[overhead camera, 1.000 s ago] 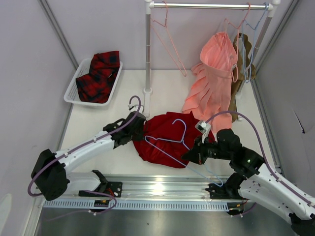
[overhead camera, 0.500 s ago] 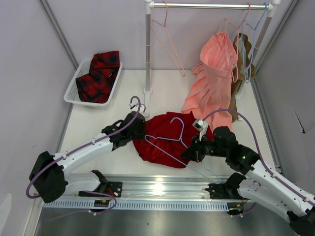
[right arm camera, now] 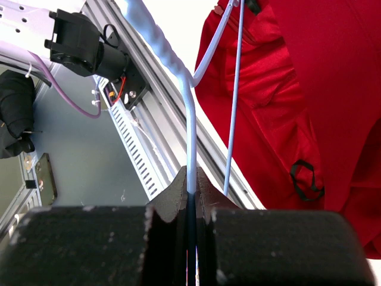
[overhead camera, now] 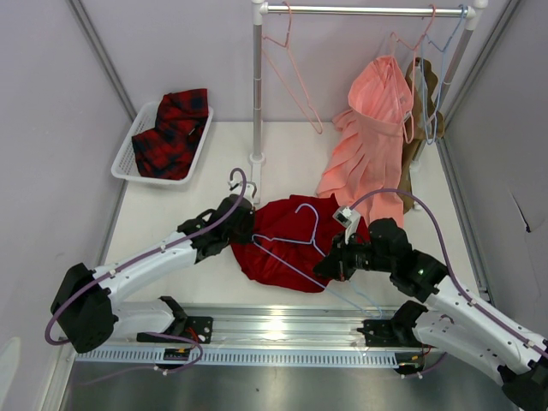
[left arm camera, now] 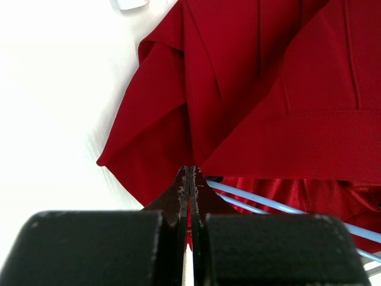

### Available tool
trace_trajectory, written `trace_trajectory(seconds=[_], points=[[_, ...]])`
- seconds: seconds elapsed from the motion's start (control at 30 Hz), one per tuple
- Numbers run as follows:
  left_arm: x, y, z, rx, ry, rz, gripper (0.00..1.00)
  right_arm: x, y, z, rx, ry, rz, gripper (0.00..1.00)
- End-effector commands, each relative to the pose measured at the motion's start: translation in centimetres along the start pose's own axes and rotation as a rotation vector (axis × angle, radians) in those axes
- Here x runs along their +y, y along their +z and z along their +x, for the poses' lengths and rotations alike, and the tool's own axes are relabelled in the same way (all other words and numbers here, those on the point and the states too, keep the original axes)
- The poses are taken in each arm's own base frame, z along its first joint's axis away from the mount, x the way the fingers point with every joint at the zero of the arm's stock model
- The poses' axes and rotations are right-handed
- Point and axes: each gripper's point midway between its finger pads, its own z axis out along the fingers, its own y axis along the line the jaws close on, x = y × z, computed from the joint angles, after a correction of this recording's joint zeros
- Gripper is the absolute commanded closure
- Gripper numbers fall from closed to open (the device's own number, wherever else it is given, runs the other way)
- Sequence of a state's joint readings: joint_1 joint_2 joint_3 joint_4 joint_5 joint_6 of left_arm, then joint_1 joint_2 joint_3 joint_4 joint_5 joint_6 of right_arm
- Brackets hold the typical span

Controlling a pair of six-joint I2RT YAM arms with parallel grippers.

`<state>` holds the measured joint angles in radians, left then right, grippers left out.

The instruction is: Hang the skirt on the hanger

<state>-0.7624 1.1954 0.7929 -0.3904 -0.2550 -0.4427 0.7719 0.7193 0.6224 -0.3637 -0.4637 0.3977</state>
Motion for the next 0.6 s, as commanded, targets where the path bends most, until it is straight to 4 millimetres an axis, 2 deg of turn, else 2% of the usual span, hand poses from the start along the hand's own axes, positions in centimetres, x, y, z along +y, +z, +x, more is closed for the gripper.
trace_trajectory(seconds=[0.0, 0.57], points=[[-1.0, -0.6, -1.3, -0.034, 0.011, 0.04, 1.0, 0.8, -0.1, -2.1, -0.071, -0.059, -0.026, 1.0], [-1.6, -0.7, -1.1, -0.002, 0.021, 0.055, 1.0, 0.0, -0.1, -3.2, -0.096, -0.081, 0.031, 1.0]])
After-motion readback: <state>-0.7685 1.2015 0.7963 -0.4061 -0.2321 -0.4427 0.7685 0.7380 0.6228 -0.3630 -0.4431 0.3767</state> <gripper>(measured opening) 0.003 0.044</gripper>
